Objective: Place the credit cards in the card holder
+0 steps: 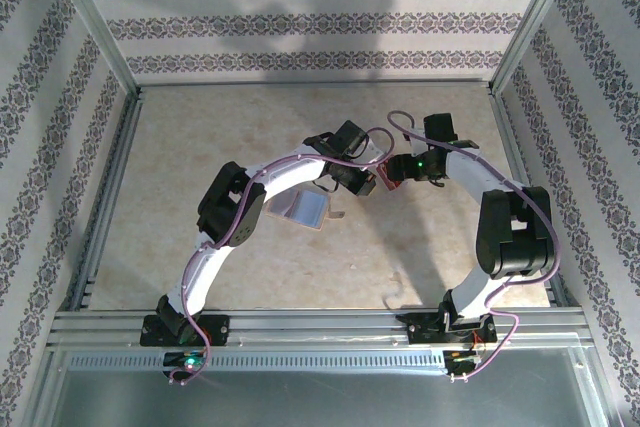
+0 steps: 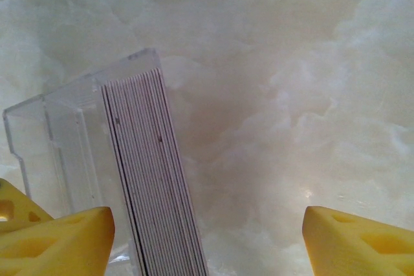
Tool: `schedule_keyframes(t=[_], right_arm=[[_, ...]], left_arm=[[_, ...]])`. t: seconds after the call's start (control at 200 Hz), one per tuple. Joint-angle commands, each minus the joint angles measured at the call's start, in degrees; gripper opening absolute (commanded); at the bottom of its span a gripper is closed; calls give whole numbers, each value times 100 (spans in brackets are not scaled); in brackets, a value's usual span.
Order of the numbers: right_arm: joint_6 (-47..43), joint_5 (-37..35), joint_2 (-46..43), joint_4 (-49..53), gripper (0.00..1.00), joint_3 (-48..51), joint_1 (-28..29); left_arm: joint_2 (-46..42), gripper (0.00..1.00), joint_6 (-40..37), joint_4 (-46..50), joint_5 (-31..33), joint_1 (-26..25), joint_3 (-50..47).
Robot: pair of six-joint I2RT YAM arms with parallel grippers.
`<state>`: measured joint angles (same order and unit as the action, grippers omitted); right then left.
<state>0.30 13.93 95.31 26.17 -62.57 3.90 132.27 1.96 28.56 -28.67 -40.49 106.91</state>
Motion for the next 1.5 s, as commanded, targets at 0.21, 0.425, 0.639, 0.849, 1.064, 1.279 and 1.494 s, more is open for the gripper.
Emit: schedule_keyframes(t=[0.21, 0.425, 0.639, 0.849, 1.064, 1.279, 1.494], right_arm=[[-173, -374, -167, 331, 74, -171, 49], [-172, -347, -284, 349, 73, -160, 58], [-175, -363, -300, 377, 72, -183, 56], [-194, -191, -181, 319, 73, -189, 127], [-263, -443, 95, 638, 73, -317, 213], [-243, -783, -51, 767, 71, -318, 133], [-253, -762, -176, 790, 67, -295, 102]], left_arm=[[235, 0, -64, 379, 327, 94, -256], [270, 0, -55, 353, 343, 87, -257], [286, 0, -66, 361, 361, 90, -242], [289, 0, -64, 360, 338, 92, -264], [290, 0, -64, 368, 308, 85, -240], [304, 0, -46, 361, 283, 85, -232], [326, 0, -46, 370, 305, 86, -224]])
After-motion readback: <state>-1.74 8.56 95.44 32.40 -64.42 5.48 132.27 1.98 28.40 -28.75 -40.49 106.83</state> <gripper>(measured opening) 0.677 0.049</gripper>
